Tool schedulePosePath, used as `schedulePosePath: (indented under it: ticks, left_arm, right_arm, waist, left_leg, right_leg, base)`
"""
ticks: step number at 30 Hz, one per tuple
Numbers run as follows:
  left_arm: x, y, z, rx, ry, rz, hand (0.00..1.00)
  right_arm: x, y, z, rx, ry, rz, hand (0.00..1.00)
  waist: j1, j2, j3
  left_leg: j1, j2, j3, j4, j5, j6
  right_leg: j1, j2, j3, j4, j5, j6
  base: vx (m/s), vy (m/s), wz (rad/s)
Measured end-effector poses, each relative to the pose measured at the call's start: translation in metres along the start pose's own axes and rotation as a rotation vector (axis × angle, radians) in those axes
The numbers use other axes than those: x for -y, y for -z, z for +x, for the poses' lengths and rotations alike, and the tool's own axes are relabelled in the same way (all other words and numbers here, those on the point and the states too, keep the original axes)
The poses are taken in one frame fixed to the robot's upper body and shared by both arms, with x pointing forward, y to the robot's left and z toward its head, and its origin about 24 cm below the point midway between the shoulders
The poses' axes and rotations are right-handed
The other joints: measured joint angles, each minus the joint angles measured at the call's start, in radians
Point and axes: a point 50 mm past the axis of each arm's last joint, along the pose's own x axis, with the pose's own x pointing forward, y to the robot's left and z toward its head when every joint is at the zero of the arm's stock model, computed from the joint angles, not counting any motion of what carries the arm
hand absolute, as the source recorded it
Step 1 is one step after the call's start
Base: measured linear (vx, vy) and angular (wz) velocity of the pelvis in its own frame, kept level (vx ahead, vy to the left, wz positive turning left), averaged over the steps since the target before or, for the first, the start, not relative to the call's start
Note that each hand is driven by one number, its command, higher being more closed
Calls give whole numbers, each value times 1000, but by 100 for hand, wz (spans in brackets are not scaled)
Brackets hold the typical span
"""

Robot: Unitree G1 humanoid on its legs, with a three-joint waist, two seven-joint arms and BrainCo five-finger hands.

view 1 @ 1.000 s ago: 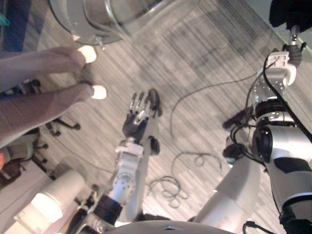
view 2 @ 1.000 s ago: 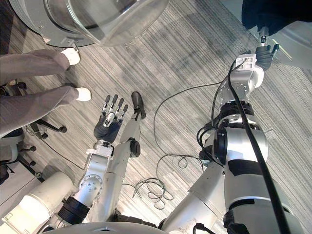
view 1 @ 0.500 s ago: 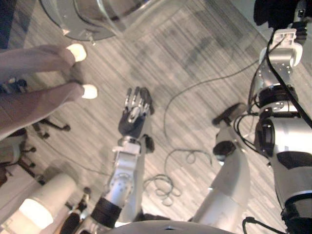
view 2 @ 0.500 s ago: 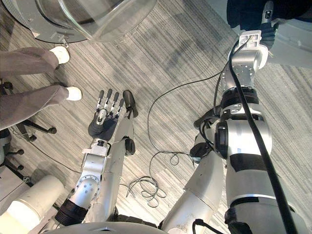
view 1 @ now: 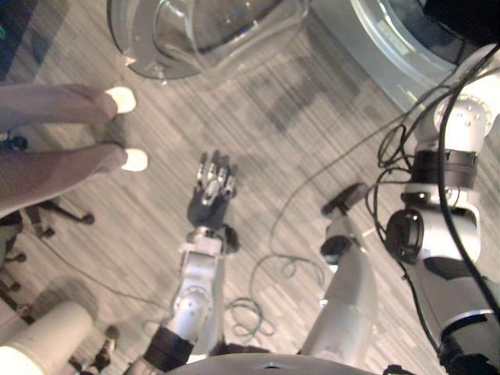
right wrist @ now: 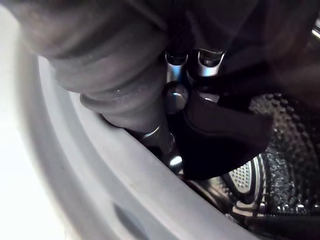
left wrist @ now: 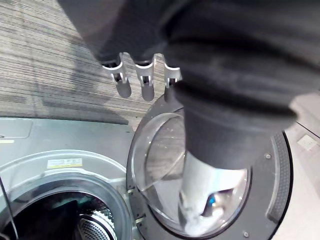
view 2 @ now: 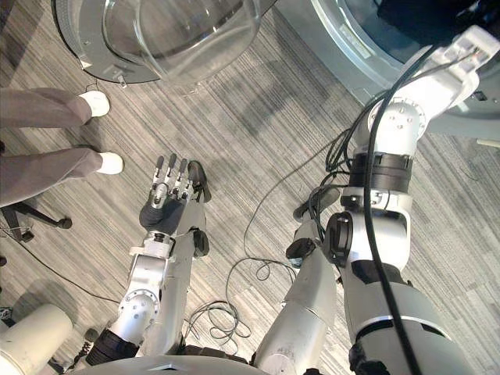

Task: Pick up the laundry basket with both hands and put the clothes into the washing machine.

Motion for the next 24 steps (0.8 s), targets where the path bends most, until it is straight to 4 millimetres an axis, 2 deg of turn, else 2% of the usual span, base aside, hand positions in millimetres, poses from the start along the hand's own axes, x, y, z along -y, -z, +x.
schedulePosePath:
  ticks: [3, 4, 7, 11, 16, 24]
  left_arm:
    - [0, 2, -1, -14, 2, 1, 0]
    - [0, 3, -2, -16, 2, 1, 0]
    - [-1, 4, -2, -23, -1, 3, 0]
    - [-4, 4, -4, -43, -6, 23, 0]
    - [-8, 7, -5, -54, -22, 28, 0]
    - [-12, 11, -5, -79, -32, 33, 0]
  right_arm:
    - [3, -3, -1, 31, 10, 18, 100]
    - [6, 0, -5, 40, 15, 25, 0]
    - [17, 6, -11, 42, 41, 29, 0]
    - [59, 23, -22, -27, 175, -117, 0]
    - [88, 43, -32, -205, 239, -286, 0]
    - [103, 57, -42, -311, 242, -366, 0]
  waist:
    - [-2, 0, 0]
    - [-4, -6, 0]
    - [-10, -18, -1]
    - [-25, -47, -8]
    - [-35, -47, -8]
    - [-34, -47, -8]
  left_leg:
    - [0, -4, -3, 0, 8, 9]
    - [0, -4, -2, 0, 8, 10]
    - [5, -3, 8, 0, 8, 10]
    - [22, 6, 44, 0, -4, 3]
    - [28, 16, 71, -1, -15, -3]
    - [45, 17, 79, -1, -16, -3]
  right_leg:
    - [12, -2, -10, -11, 3, 4]
    - [13, -1, -10, -16, 4, 5]
    - [13, 5, -9, -29, 7, 9]
    - [14, 27, 18, -72, 28, 5]
    - [22, 59, 33, -142, 68, -1]
    - [64, 82, 27, -215, 109, 1]
  base:
    - [6, -28, 7]
    - [0, 0, 0]
    - [10, -32, -9]
    - [0, -37, -22]
    - [-18, -28, -19]
    - [-5, -4, -2]
